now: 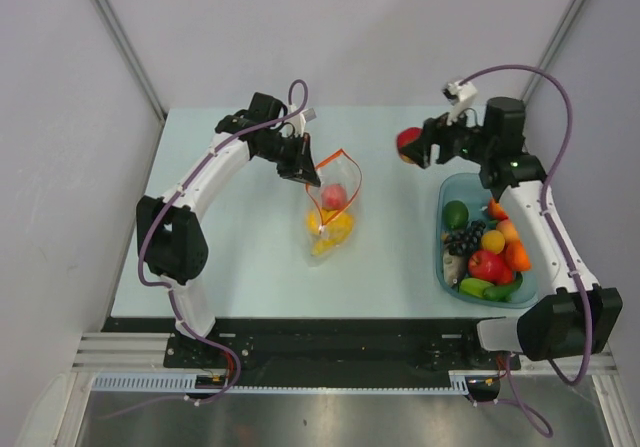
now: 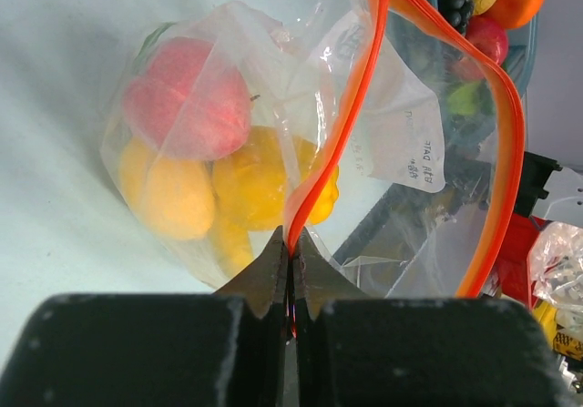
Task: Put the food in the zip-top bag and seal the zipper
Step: Place the fake fruit in the zipper food storage bag, then pick up the fake fruit from the bin.
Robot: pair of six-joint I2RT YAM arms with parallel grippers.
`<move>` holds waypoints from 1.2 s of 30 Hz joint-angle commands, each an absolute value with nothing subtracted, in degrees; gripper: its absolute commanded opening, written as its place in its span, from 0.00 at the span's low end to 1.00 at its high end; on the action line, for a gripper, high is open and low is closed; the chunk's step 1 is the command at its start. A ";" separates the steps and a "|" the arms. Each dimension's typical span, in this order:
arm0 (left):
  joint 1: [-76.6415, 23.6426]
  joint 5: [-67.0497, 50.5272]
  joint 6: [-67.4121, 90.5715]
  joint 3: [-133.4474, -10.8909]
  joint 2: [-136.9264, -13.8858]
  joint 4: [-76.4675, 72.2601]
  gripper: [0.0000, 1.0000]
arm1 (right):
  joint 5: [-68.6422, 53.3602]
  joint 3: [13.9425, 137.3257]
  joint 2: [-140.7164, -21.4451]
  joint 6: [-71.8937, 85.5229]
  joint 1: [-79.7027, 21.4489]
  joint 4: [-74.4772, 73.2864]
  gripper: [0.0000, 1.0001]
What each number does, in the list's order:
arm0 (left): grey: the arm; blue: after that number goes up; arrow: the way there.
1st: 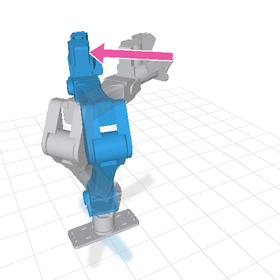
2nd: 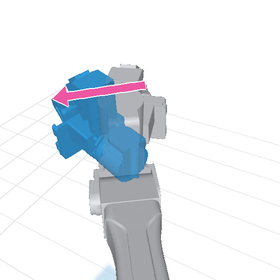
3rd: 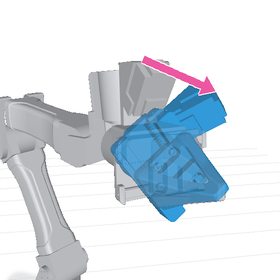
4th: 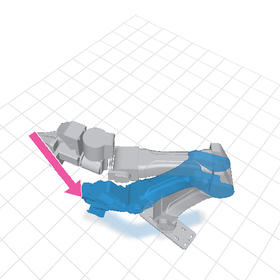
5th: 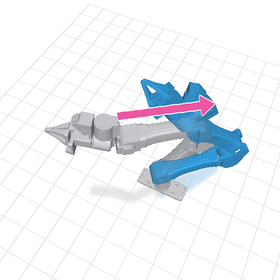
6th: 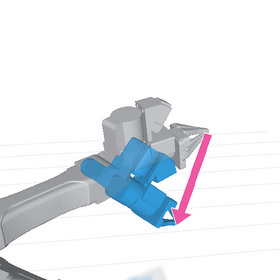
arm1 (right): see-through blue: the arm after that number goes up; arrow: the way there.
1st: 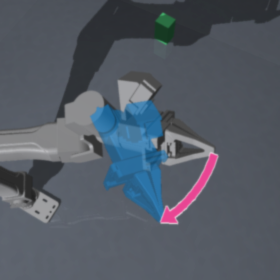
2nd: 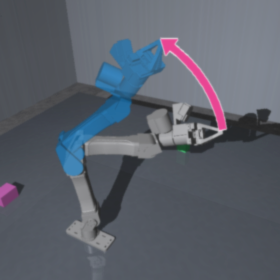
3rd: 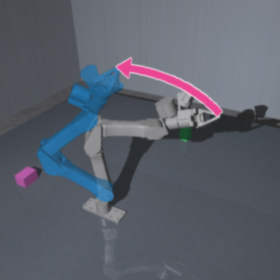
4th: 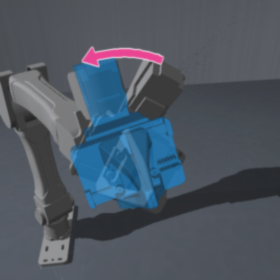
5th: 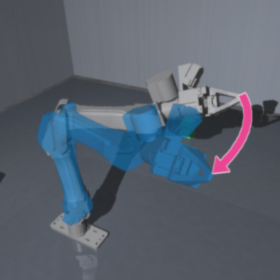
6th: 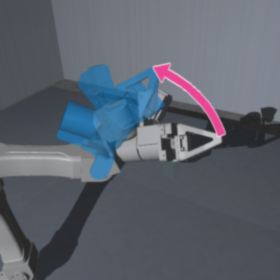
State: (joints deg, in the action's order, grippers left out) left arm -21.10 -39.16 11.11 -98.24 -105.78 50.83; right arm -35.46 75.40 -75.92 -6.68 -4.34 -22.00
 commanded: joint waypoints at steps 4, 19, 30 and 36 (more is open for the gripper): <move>-22.06 -39.11 11.69 -100.81 -104.85 50.71 0.04 | -38.24 80.06 -80.59 0.18 -22.31 -4.75 0.40; -22.06 -38.23 12.13 -100.99 -104.15 49.04 0.04 | -35.33 81.21 -86.75 -6.60 -27.87 -13.53 0.91; -22.06 -37.44 11.87 -101.86 -104.41 49.22 0.04 | -35.25 80.95 -81.03 -7.98 -4.25 -38.01 0.97; -22.06 -37.18 11.78 -102.74 -104.85 49.22 0.04 | -25.77 72.78 -80.68 -9.58 6.05 -42.45 0.97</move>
